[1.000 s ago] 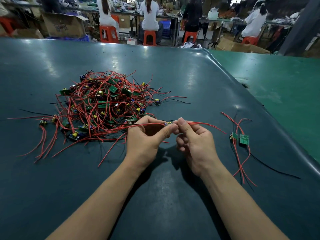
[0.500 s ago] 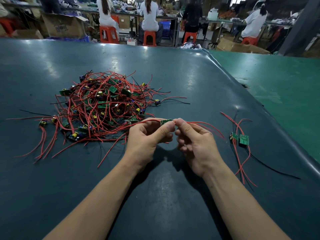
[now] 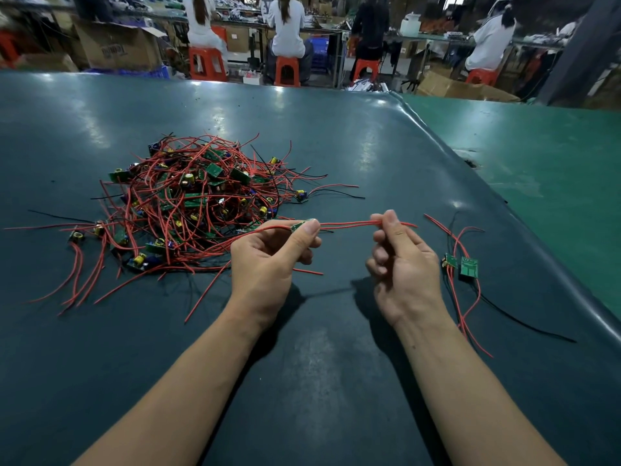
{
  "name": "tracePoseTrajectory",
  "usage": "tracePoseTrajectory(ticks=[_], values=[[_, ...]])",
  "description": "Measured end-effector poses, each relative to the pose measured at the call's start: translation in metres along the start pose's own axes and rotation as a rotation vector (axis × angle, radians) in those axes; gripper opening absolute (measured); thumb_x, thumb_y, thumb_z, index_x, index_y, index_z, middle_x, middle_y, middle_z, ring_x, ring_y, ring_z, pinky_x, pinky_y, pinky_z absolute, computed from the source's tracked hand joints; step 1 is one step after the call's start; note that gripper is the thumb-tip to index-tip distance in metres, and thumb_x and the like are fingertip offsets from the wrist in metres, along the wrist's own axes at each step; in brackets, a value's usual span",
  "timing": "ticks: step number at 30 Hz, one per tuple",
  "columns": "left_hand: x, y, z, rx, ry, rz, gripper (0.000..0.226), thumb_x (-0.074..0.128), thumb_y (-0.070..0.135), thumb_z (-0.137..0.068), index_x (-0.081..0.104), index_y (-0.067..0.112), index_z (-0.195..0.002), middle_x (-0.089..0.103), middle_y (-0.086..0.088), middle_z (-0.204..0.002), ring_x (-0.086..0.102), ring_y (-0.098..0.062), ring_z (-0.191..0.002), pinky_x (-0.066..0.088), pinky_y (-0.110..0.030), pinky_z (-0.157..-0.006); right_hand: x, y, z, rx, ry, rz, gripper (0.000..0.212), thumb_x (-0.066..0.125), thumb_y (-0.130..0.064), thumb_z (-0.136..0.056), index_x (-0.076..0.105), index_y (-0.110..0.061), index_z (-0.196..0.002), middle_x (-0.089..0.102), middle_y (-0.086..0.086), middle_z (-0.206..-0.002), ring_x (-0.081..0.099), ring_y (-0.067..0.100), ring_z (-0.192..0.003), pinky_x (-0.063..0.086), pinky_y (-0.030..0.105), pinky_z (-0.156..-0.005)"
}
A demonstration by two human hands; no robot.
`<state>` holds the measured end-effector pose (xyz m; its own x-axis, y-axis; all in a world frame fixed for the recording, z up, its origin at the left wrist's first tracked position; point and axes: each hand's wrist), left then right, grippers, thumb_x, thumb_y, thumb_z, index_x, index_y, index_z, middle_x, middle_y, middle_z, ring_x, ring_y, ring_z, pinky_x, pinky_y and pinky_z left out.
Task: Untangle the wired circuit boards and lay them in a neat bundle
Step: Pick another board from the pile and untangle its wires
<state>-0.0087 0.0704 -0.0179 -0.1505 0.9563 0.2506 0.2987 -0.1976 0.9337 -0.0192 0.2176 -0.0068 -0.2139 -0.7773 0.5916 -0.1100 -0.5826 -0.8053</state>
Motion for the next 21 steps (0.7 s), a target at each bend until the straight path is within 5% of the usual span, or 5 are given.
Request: tracePoseTrajectory(ticks=[9,15,18,21], values=[[0.004,0.0,0.008,0.003,-0.105,0.02,0.008,0.077,0.021,-0.077,0.075,0.014,-0.074,0.072,-0.009,-0.068,0.056,-0.014,-0.052,0.05,-0.022,-0.056,-0.003,-0.001,-0.006,0.055,0.148,-0.072,0.036,0.052,-0.022,-0.1,0.056,-0.01,-0.066,0.037,-0.005,-0.047,0.028,0.006,-0.034,0.022,0.015,-0.034],[-0.006,0.003,-0.006,0.049,0.098,0.14,0.016,0.074,0.03,-0.079,0.075,0.015,-0.084,0.072,-0.005,-0.073,0.054,-0.013,-0.052,0.047,-0.021,-0.056,-0.011,0.0,-0.006,0.127,0.209,-0.185,0.033,0.049,-0.027,-0.102,0.062,-0.008,-0.077,0.044,-0.003,-0.059,0.034,0.005,-0.036,0.026,0.016,-0.033],[-0.008,0.003,-0.007,0.113,0.129,0.09,0.023,0.074,0.04,-0.076,0.076,0.017,-0.079,0.072,0.0,-0.073,0.054,-0.01,-0.055,0.046,-0.019,-0.056,-0.004,0.008,0.002,0.09,-0.029,0.162,0.009,0.061,-0.015,-0.094,0.067,-0.01,-0.091,0.054,0.001,-0.064,0.04,0.005,-0.038,0.032,0.015,-0.036],[-0.002,0.002,-0.003,0.105,0.044,-0.033,0.017,0.07,0.04,-0.078,0.078,0.026,-0.076,0.073,0.01,-0.079,0.06,-0.003,-0.07,0.05,-0.02,-0.067,0.002,0.021,0.015,0.124,-0.448,0.283,0.035,0.074,-0.018,-0.076,0.072,-0.027,-0.111,0.065,0.003,-0.078,0.051,0.01,-0.045,0.042,0.018,-0.039]])
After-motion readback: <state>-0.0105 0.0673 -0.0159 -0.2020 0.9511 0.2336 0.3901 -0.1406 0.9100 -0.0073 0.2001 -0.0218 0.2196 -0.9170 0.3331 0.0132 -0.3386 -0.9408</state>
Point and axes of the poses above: each hand's wrist, its own z-axis away from the middle knuckle, its own x-axis out of the palm, y = z × x
